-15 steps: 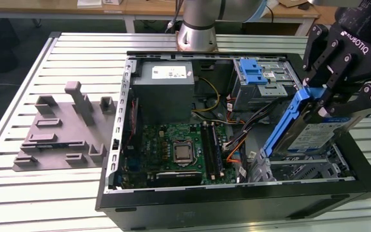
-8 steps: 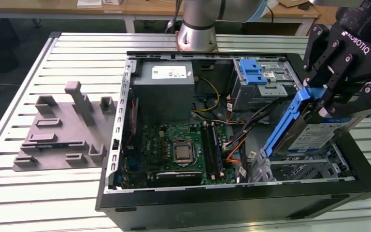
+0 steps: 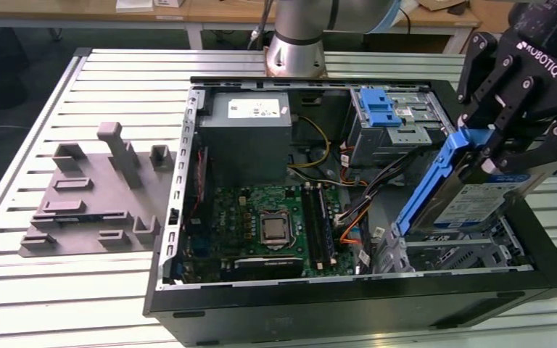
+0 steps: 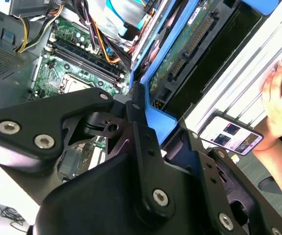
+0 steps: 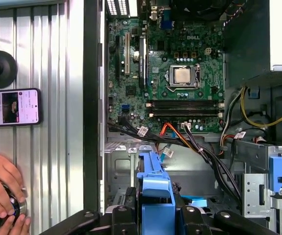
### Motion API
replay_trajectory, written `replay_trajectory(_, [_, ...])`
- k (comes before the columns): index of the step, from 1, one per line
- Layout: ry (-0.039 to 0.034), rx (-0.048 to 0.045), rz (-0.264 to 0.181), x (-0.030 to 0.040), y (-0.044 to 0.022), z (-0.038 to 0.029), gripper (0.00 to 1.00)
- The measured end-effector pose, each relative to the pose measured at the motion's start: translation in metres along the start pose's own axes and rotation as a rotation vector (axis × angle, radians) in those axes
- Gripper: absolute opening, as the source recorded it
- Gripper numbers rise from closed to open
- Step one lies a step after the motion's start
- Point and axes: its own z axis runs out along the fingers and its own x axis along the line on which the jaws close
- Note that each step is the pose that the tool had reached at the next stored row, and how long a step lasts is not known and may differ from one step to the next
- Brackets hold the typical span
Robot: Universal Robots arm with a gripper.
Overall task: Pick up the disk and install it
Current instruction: 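Insert the disk into the insertion slot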
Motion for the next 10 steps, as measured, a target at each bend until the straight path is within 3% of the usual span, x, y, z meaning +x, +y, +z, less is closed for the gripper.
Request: replay_trajectory(10, [0.0000,0.0000,-0.002,0.0013,-0.0002,0.0026,0.36])
